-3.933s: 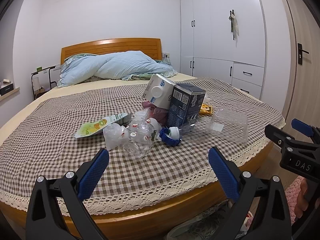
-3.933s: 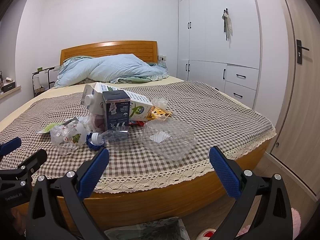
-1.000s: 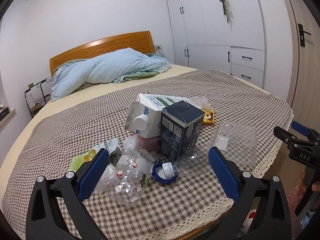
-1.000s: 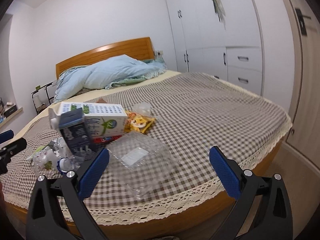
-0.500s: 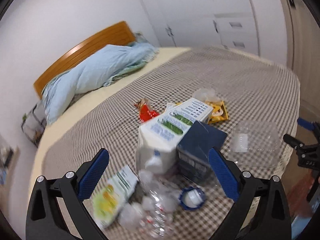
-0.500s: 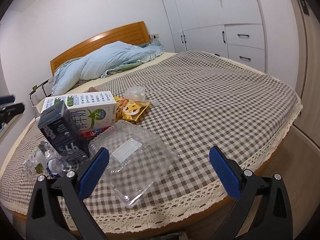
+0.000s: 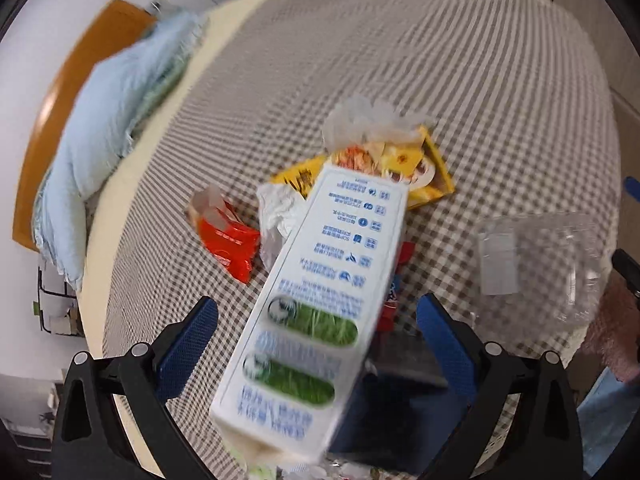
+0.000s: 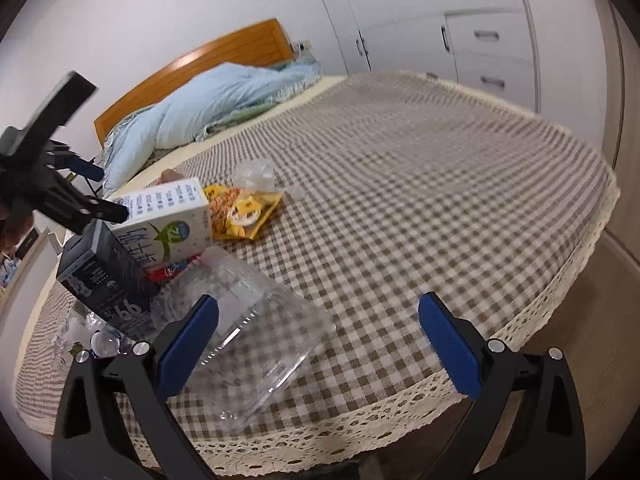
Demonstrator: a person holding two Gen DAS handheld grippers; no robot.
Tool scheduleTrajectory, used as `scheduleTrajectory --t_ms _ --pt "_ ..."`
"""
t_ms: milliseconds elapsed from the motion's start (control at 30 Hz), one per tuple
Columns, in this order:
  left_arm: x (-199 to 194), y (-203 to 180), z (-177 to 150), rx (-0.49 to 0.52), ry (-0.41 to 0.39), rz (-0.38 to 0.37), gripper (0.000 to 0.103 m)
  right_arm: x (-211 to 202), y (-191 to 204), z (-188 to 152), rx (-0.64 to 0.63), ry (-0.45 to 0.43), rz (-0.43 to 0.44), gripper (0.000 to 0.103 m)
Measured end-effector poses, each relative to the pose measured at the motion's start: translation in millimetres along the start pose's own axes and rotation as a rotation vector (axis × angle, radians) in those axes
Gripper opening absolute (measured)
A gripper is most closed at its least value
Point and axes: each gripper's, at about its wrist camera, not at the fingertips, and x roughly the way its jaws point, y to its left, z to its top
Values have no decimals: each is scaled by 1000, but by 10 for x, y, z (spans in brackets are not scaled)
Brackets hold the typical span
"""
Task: Collect trash
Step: 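Grasp the white milk carton with the left tool while the right tool grasps the clear plastic container, then lift the milk carton with the left tool while the right tool lifts the clear container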
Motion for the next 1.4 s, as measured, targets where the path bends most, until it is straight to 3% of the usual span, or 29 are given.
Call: scheduleTrajectory --t_ms 200,333,400,667,833,1000,1100,1400 --pt "412 -15 139 79 187 -16 96 135 -190 -33 82 81 29 97" --pt "593 11 106 72 234 -22 95 188 -288 -67 158 108 91 97" --pt "631 36 64 42 232 -49 83 219 -317 -89 202 125 137 97" --pt "283 107 -122 -46 68 -9 72 217 -268 -256 355 122 250 97" --pt "-33 242 -233 -139 -63 98 72 239 -118 -281 373 134 260 97" --pt "-429 276 -424 -213 -193 136 72 331 -1 -316 454 169 303 97" --pt "-642 269 -569 -252 -263 140 72 372 42 -326 510 156 278 97" --pt "-813 267 -909 -318 -348 126 72 504 61 -307 650 106 268 97"
